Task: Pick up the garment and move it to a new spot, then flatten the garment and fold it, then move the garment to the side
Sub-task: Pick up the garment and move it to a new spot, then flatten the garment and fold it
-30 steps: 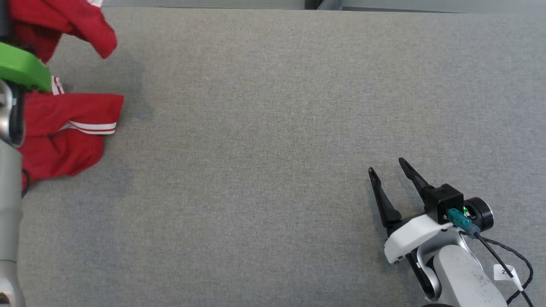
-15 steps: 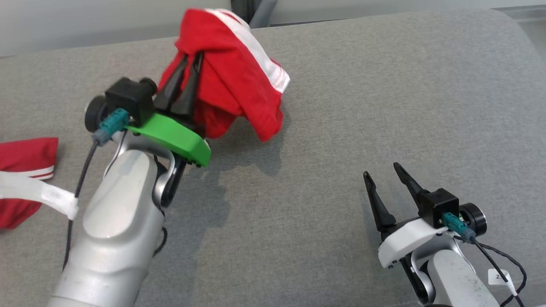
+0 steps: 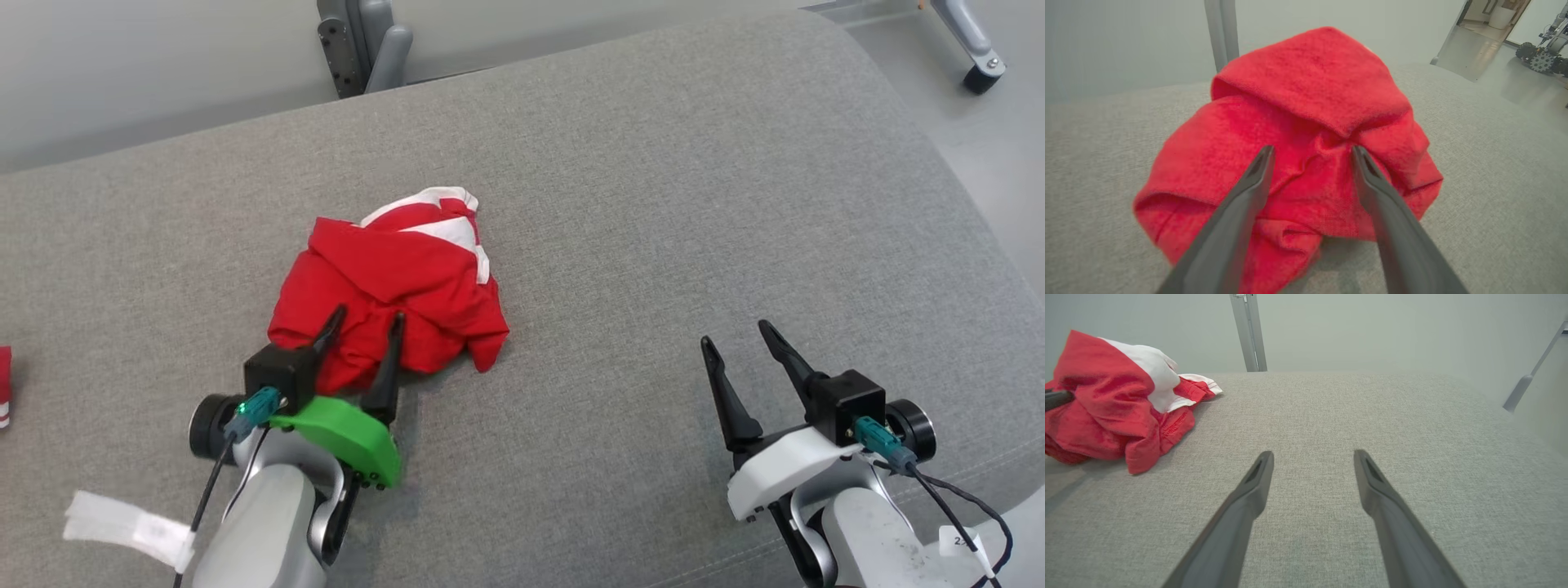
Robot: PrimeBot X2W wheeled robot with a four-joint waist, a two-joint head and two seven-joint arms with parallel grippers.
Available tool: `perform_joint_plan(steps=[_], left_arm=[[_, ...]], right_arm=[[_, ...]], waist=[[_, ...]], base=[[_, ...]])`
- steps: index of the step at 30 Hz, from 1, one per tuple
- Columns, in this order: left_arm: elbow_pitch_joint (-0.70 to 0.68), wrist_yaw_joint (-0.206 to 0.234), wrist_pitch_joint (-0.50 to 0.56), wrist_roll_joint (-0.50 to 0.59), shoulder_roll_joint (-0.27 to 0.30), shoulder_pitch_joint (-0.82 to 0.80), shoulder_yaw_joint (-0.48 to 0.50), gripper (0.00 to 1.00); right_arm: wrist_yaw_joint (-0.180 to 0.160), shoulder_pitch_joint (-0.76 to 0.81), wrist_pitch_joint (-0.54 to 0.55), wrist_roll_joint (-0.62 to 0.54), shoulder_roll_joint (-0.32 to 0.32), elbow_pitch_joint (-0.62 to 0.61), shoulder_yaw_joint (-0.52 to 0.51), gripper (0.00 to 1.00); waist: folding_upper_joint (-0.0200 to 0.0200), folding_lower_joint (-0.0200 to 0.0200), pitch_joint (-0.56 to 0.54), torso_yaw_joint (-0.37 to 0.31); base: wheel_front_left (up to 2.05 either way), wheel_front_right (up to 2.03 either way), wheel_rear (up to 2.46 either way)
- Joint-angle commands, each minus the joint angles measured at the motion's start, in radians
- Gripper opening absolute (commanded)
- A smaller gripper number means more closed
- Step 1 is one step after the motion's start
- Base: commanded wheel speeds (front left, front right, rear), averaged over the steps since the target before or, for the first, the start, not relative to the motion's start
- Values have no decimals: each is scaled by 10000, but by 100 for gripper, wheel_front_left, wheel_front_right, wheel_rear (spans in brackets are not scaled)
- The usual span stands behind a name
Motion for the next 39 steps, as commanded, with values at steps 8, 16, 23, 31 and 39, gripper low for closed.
perform_joint_plan(steps=[8, 16, 23, 31, 39], left_arm=[[-1675, 366, -9, 994, -91, 2202, 1914, 100], [-3104, 414, -7, 1680, -283, 4237, 3724, 100], [-3579, 231, -7, 2050, -446, 5101, 4235, 100], [-3660, 159, -7, 1853, -521, 4990, 4078, 100], [-3650, 105, -7, 1485, -516, 4340, 3326, 100]], right_arm=[[-13, 390, -2, 30, 58, -173, -25, 100], [-14, 832, -2, -53, 98, -253, -83, 100], [-14, 1214, -2, -10, 79, -182, -178, 100], [-14, 1093, -2, 106, 48, -13, -199, 100], [-14, -449, -2, 993, 71, 900, -423, 100]], waist=[[-1, 1, -893, 631], [-1, 1, -1519, 1045], [-1, 1, -1731, 1412], [-1, 1, -1566, 1916], [-1, 1, -508, 3096]], base=[[0, 0, 0], [0, 0, 0], [0, 0, 0], [0, 0, 0], [0, 0, 0]])
